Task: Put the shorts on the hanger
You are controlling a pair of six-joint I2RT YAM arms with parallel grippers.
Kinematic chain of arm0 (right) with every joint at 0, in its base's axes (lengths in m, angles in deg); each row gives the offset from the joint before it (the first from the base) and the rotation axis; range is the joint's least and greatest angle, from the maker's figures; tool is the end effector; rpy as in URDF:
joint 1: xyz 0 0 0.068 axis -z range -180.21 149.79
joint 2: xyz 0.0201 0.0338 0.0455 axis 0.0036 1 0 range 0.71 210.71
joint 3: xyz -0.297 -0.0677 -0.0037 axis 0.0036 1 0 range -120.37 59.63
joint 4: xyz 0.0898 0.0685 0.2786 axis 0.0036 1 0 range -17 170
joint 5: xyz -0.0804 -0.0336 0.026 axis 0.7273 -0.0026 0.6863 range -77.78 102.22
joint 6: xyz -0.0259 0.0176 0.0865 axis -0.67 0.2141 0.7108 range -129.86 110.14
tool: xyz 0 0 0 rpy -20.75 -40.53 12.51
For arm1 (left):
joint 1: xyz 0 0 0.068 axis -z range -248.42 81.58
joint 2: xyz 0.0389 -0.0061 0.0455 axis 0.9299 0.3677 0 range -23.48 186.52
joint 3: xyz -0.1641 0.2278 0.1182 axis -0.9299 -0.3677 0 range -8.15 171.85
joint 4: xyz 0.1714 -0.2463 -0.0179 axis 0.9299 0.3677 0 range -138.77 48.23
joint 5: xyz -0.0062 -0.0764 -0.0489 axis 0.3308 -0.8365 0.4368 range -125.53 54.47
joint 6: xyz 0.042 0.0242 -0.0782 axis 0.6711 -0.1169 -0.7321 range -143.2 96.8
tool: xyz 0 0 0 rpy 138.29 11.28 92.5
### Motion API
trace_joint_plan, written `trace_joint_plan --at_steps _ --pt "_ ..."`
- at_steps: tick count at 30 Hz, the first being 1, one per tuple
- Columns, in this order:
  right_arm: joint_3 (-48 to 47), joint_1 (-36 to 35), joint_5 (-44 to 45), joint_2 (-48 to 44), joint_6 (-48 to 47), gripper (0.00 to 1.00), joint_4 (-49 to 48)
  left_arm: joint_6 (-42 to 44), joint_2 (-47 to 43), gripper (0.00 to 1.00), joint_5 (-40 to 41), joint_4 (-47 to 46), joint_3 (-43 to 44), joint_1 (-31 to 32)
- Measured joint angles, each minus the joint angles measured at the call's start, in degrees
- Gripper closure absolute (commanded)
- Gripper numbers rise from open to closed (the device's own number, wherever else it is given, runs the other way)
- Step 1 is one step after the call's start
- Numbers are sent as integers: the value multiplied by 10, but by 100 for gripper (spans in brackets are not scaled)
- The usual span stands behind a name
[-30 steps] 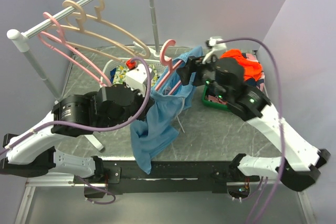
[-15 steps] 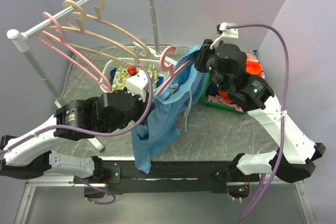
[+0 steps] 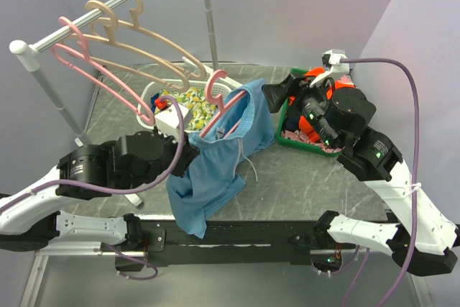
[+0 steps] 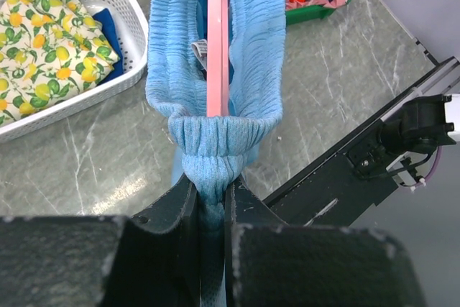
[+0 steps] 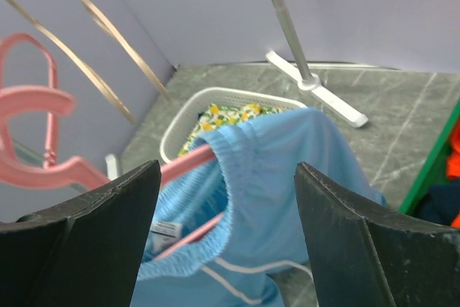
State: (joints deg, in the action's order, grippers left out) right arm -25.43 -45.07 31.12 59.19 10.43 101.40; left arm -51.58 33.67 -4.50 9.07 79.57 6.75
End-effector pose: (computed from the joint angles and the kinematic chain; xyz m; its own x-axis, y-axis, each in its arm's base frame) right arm 0.1933 0.1547 0.5436 -0.1729 0.2907 -0.9411 -0.4031 0.8509 0.3369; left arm 0.0933 -0.1862 0.4937 -0.4413 0.0749 -0.8942 0.5699 0.7931 -0.2148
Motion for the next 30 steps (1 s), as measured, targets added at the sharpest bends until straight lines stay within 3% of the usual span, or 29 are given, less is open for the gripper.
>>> trace_joint_plan --at_steps 8,15,22,30 --pt "12 0 71 -9 49 19 12 0 64 99 18 -83 21 0" --pt "35 0 143 -53 108 20 56 -13 150 99 108 -200 52 0" --pt "70 0 155 -92 149 21 61 12 232 99 188 -301 146 -4" --pt "127 0 148 -99 183 21 66 12 335 99 235 -353 288 -59"
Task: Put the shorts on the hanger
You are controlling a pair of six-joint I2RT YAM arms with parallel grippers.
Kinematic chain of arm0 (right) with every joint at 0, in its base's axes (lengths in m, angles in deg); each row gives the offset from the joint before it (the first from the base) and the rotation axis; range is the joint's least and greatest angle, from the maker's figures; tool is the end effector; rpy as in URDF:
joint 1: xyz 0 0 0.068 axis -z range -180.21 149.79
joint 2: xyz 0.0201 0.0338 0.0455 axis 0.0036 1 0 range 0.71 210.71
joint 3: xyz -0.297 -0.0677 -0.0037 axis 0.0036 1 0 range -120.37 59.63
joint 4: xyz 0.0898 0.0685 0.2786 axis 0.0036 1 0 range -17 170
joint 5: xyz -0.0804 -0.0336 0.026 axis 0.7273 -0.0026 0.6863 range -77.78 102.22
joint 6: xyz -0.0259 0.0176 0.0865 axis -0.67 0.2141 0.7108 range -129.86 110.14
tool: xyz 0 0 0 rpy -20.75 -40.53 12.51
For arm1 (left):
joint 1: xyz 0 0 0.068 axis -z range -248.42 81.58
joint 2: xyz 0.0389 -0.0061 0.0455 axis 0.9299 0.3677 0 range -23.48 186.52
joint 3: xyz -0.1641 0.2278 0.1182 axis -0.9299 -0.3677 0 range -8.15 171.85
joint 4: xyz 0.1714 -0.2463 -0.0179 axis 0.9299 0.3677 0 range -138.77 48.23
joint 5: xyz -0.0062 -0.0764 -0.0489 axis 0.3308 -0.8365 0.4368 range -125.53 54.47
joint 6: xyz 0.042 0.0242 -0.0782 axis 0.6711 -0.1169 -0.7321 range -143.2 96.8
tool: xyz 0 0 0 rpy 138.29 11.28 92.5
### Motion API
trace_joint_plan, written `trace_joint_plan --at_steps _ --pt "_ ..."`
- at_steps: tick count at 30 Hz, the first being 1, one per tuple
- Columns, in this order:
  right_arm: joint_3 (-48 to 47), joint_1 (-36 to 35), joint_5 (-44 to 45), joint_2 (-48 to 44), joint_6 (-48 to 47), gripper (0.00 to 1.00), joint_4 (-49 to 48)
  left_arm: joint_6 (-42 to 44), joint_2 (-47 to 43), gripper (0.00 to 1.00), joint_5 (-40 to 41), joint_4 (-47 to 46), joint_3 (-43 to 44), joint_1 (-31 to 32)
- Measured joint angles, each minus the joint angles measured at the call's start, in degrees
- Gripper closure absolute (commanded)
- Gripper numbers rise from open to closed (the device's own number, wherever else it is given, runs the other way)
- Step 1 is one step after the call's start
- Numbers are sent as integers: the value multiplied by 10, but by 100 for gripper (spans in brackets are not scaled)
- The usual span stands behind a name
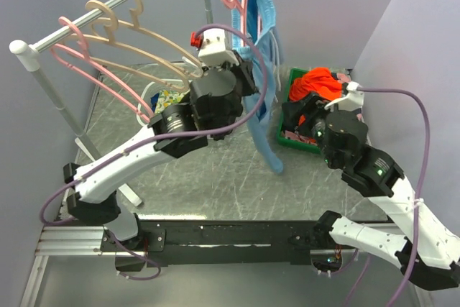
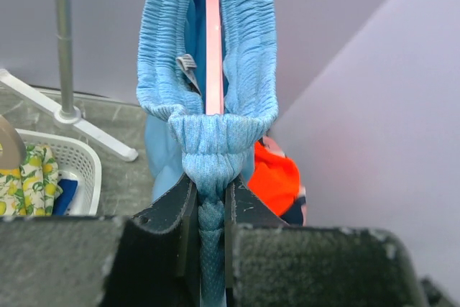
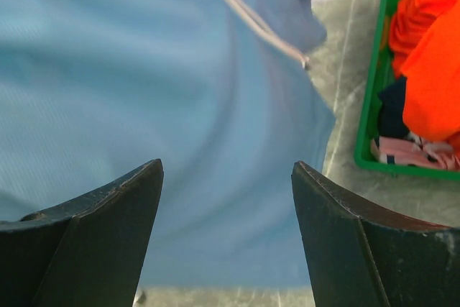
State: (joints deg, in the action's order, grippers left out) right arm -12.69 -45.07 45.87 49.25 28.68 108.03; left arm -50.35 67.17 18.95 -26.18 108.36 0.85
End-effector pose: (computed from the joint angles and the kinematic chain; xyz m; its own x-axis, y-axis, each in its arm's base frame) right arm 0.1750 0.1097 0.4785 -0.2340 0.4988 -0.8345 -0.0720 0.8471 0.5265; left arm 0.1962 -0.3286 0.5960 -0.0989 -0.4882 -0.8671 0.2369 0.8348 -0.4970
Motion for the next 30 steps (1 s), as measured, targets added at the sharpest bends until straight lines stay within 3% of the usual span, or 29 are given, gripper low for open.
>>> trace_joint_plan --at_steps 7,13,22,30 --pt "73 -7 -21 1 21 21 -23 -36 68 99 35 12 58 -29" --pt "166 -23 -50 -28 32 21 -49 -89 78 99 44 49 32 -49" --pt "190 -40 -53 -36 60 21 -70 -177 92 99 65 113 38 -50" --pt "197 -47 -36 -39 68 21 -65 -222 86 99 83 133 -7 -31"
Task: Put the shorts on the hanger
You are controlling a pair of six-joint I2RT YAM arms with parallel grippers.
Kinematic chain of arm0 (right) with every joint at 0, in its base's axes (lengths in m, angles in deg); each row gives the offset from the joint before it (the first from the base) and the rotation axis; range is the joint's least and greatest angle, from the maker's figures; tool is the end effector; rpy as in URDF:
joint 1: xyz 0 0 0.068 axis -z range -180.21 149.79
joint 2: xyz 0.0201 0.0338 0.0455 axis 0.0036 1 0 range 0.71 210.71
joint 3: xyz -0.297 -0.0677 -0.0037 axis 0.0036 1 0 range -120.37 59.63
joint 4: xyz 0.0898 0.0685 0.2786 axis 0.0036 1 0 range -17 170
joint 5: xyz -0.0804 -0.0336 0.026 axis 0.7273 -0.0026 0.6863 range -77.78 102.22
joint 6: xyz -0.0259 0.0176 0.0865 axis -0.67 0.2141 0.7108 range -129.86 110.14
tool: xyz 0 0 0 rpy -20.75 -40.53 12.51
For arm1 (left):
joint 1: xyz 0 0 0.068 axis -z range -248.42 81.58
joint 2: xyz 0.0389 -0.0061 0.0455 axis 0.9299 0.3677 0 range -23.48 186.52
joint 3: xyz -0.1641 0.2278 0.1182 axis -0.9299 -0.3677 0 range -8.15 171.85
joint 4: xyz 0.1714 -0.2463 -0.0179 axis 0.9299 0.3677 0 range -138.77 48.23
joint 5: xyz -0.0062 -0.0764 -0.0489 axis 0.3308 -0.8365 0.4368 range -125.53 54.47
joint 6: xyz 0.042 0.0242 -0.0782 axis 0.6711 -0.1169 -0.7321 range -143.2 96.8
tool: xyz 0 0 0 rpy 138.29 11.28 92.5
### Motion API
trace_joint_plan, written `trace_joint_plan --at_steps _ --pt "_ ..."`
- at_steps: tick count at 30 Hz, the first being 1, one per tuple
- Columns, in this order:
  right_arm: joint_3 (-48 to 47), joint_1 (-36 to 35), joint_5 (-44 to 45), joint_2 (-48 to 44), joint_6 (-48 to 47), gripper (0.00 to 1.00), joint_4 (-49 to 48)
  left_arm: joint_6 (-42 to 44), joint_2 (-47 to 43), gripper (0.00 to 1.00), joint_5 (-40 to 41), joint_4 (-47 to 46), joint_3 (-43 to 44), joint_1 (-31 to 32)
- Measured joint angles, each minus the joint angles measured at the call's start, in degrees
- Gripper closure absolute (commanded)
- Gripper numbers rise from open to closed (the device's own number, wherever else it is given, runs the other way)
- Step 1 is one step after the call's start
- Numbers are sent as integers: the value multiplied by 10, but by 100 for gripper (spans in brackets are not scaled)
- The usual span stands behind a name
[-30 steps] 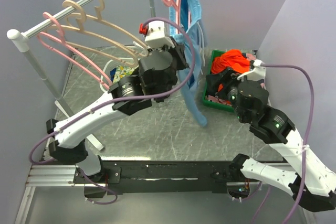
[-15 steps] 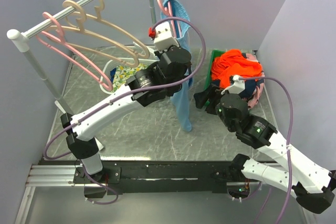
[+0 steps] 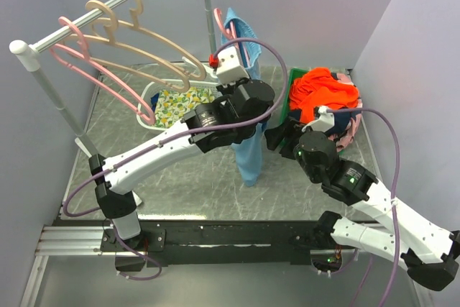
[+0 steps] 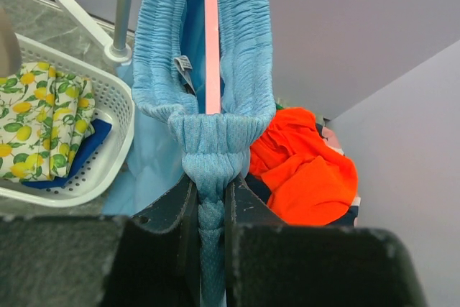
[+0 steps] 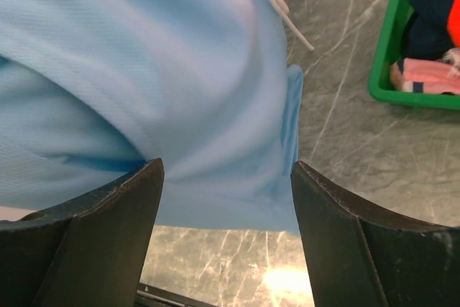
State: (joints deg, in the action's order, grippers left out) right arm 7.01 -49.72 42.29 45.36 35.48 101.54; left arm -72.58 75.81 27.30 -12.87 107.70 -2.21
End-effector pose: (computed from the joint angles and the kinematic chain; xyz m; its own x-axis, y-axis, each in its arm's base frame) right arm 0.1745 0.1408 0.3702 -0.4119 0.4655 -0.7833 -0.0865 0.8358 0.5422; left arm 0.2410 -0.3645 0.5084 -0.1472 -0.5256 -0.8379 -0.0498 0.8500 -0.5245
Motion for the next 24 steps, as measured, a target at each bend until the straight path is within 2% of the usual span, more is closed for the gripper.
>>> trace_joint_plan --at_steps 6,12,24 --pt "-30 0 31 -1 -7 20 24 -19 29 99 21 37 80 2" --pt "-59 0 49 -9 -16 20 38 5 68 99 51 38 145 -14" --pt "-103 0 47 28 -30 20 55 83 82 99 106 -14 142 -42"
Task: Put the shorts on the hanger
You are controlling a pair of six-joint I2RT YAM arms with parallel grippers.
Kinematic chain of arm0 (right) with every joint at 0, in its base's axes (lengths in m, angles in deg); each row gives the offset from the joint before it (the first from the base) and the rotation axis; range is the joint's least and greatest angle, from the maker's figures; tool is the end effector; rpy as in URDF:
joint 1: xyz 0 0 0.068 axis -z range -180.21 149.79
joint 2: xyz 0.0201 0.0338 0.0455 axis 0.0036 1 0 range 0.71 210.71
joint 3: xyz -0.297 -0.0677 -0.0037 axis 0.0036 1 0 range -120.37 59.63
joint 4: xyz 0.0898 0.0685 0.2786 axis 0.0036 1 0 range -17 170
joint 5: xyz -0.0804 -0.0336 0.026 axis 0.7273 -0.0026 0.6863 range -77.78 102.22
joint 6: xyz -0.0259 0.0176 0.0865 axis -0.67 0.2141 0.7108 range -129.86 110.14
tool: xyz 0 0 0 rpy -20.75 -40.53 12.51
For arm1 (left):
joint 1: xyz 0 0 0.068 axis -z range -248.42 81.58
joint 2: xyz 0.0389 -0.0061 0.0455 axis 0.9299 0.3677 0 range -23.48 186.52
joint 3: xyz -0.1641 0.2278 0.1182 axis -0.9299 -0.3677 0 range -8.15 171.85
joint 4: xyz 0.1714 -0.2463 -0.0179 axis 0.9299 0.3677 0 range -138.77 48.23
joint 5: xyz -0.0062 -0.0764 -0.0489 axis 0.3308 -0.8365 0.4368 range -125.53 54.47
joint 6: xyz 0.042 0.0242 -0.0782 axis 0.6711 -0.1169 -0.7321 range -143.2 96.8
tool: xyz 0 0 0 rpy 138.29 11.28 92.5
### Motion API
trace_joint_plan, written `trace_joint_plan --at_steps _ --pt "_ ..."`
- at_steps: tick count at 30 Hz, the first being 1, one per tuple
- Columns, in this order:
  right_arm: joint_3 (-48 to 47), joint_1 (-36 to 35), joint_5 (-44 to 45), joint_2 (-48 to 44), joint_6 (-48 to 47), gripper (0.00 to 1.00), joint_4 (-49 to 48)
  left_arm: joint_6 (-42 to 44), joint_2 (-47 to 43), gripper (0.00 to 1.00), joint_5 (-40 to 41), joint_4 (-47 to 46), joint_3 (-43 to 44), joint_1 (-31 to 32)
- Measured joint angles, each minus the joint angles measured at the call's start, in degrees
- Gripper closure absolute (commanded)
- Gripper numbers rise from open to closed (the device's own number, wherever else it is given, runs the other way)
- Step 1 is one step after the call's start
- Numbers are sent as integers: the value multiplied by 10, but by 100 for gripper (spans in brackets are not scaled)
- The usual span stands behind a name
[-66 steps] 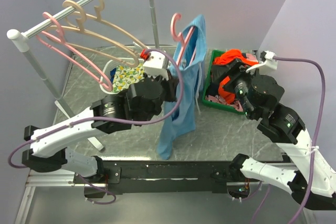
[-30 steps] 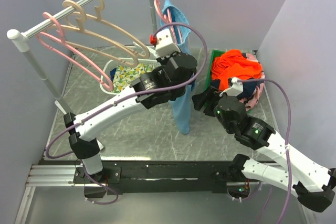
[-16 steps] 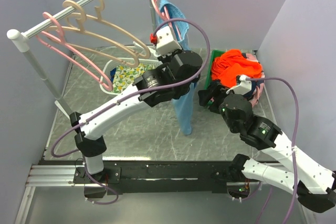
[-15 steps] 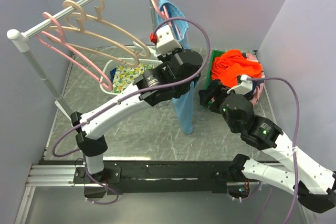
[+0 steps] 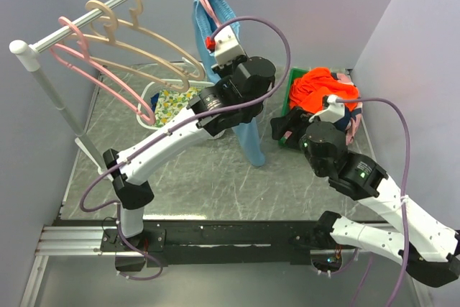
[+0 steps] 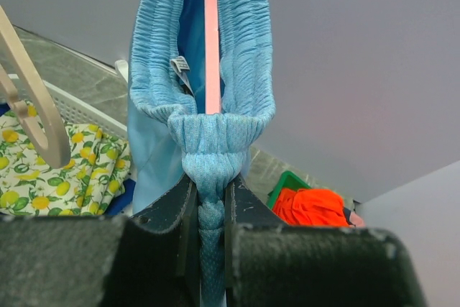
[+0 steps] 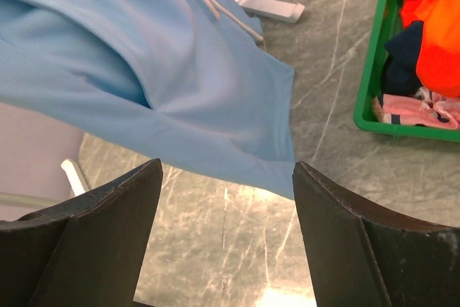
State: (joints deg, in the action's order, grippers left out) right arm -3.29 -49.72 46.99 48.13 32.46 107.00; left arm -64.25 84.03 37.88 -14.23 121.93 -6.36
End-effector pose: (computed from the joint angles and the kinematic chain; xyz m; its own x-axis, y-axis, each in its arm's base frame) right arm 0.1745 0.1320 0.4215 -0.3366 0.4575 -0.8231 -0.0638 0.8610 0.5047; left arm 0.2790 -0.3571 0.5415 0.0494 -0.4937 -0.8682 -0.2048 0.8458 -0.4926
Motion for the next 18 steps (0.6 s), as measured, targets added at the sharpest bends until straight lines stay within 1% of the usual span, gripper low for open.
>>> trace_joint_plan --at_steps 4,10,14,18 --pt "0 0 -3 6 0 20 4 1 8 99 -1 -4 1 -14" --pt "-3 0 -3 6 0 19 10 -1 42 99 -22 7 19 -60" --pt "-12 0 -3 4 -2 19 14 20 63 99 -31 0 23 -83" --pt "-17 0 -3 3 -2 19 14 52 87 99 -40 -14 52 -95"
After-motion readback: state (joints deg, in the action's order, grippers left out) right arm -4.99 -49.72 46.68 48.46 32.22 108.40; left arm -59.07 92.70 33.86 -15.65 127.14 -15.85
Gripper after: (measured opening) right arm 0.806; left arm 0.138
